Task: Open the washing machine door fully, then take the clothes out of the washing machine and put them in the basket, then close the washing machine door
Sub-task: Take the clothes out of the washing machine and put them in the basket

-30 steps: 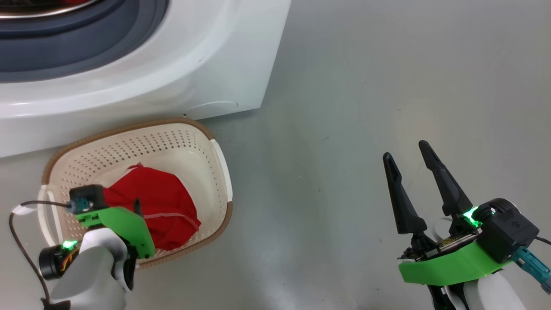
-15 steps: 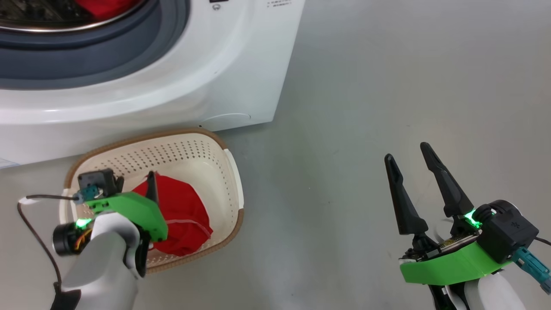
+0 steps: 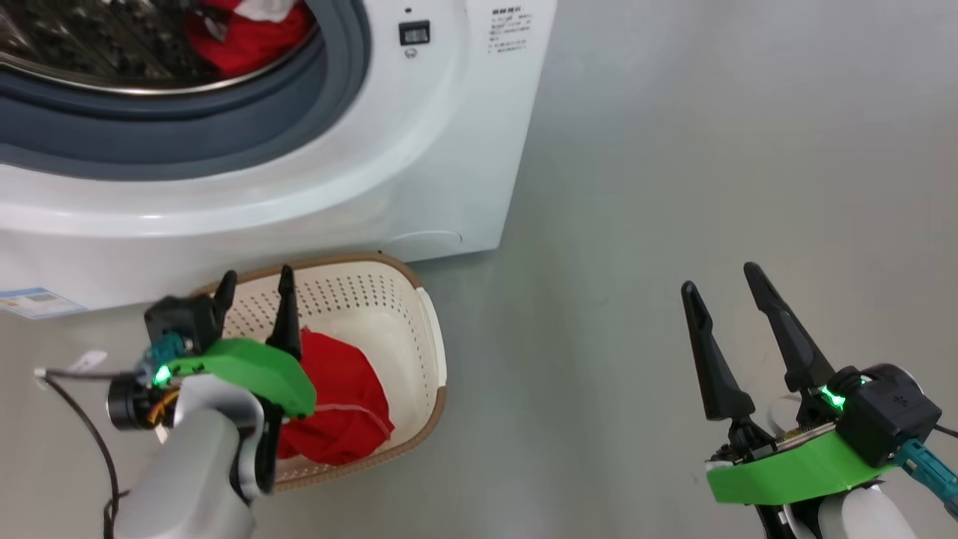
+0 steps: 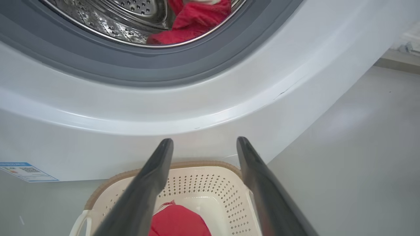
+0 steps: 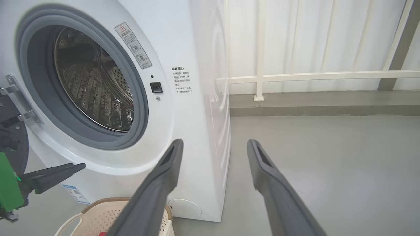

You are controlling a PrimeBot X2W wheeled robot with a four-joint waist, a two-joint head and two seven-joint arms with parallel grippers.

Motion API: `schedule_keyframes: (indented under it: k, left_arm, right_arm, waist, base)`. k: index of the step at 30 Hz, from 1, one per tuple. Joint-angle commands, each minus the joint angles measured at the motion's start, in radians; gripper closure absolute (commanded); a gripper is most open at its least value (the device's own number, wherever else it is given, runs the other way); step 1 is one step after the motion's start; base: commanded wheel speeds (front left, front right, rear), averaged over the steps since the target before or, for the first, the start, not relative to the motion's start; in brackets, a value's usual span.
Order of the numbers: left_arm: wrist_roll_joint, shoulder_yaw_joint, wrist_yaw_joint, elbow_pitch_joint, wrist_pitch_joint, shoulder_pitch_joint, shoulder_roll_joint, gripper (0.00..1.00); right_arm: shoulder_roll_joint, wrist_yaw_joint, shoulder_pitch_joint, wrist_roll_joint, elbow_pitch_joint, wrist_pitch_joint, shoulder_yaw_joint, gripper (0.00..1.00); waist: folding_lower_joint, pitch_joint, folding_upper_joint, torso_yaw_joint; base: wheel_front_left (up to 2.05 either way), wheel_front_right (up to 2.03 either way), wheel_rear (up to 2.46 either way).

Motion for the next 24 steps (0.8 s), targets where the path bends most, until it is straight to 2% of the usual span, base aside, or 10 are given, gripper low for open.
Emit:
schedule_keyframes:
  k: [1, 15, 24]
  left_arm:
    - [0.016, 0.036, 0.017, -0.065, -0.012, 0.034, 0.042, 0.00]
    - [0.049, 0.052, 0.108, -0.525, -0.011, 0.303, 0.088, 0.00]
    - [0.064, 0.059, 0.160, -0.713, 0.003, 0.437, 0.130, 0.00]
  right_arm:
    - [-0.010, 0.006, 0.011, -0.017, -0.027, 0.003, 0.021, 0.00]
    - [-0.010, 0.006, 0.048, -0.036, -0.042, 0.013, -0.003, 0.00]
    - [-0.010, 0.006, 0.080, -0.068, -0.059, 0.007, -0.034, 0.00]
  waist:
    - [0.0000, -0.029, 0.0000, 0.014]
    - [0.0000, -0.116, 0.0000, 0.046]
    - [0.0000, -0.158, 0.0000, 0.054]
  base:
    - [0.00, 0.00, 0.00]
    - [0.00, 0.00, 0.00]
    - [0.00, 0.00, 0.00]
